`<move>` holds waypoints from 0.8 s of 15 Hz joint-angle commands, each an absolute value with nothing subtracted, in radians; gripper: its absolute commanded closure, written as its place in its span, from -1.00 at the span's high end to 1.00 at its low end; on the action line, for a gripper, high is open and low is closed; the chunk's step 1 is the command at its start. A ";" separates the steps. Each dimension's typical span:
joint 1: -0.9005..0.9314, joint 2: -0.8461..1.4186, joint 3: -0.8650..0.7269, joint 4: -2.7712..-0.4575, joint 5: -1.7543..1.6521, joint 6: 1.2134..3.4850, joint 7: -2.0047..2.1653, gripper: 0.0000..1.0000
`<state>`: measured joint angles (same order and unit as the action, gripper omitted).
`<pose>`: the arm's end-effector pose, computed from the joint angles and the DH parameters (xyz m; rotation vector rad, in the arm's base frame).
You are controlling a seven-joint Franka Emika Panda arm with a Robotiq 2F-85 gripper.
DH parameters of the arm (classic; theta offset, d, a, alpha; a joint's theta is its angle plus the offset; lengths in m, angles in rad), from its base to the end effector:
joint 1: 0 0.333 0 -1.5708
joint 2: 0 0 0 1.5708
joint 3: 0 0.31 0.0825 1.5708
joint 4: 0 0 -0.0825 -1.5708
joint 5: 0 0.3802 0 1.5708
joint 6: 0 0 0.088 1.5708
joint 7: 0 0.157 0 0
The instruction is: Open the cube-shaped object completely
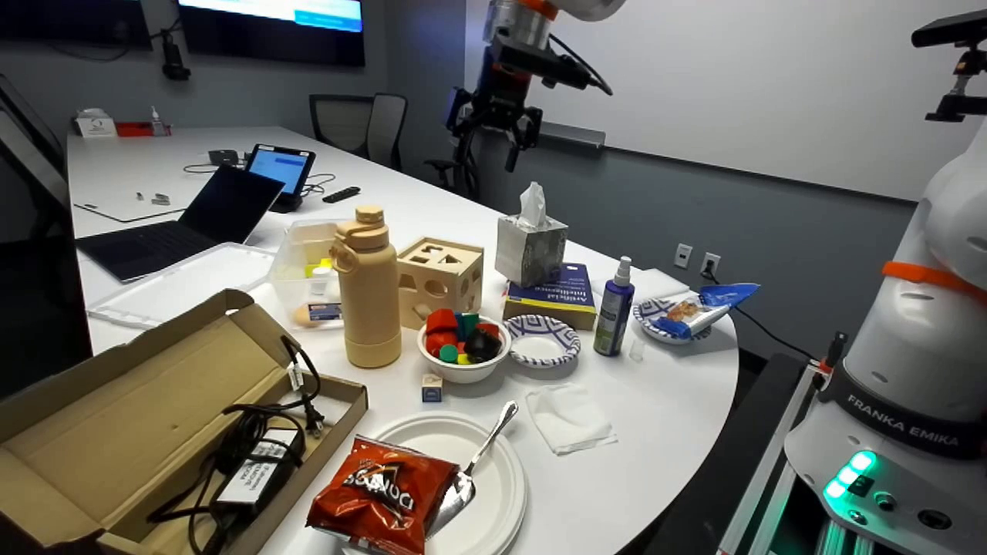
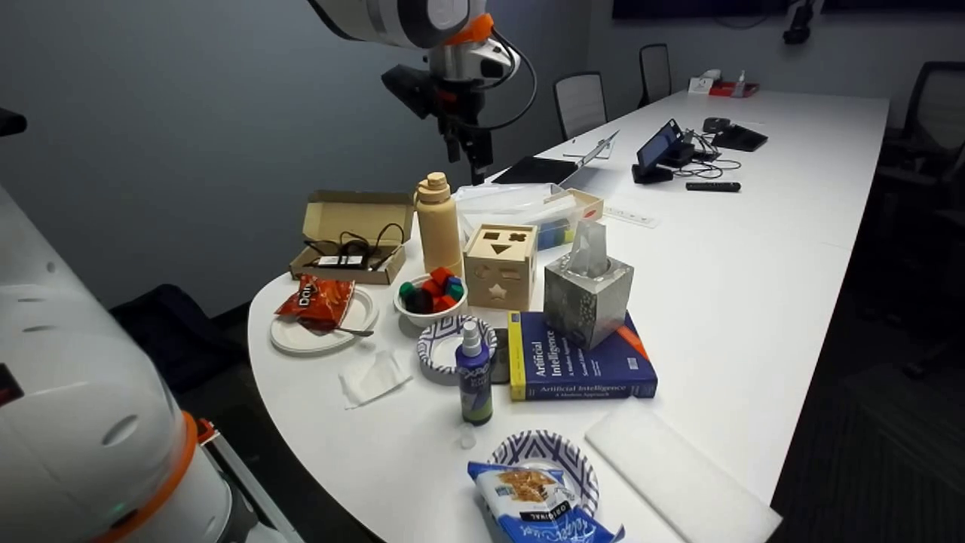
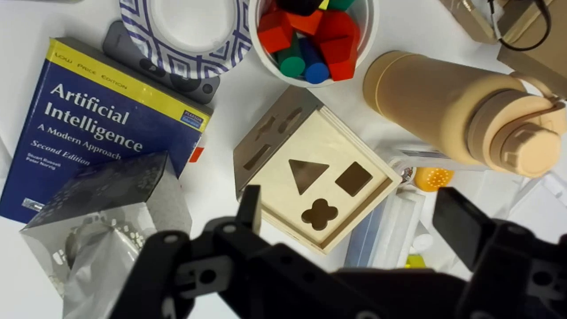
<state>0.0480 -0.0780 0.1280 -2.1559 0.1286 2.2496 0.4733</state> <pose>0.5344 0.1042 0.3964 -2.9382 0.5484 -0.1969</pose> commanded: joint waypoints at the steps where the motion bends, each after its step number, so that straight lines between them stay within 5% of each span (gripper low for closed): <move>1: 0.077 0.140 0.147 -1.917 -0.055 2.125 0.739 1.00; 12: 0.206 0.495 0.062 -1.536 -0.111 1.843 0.988 1.00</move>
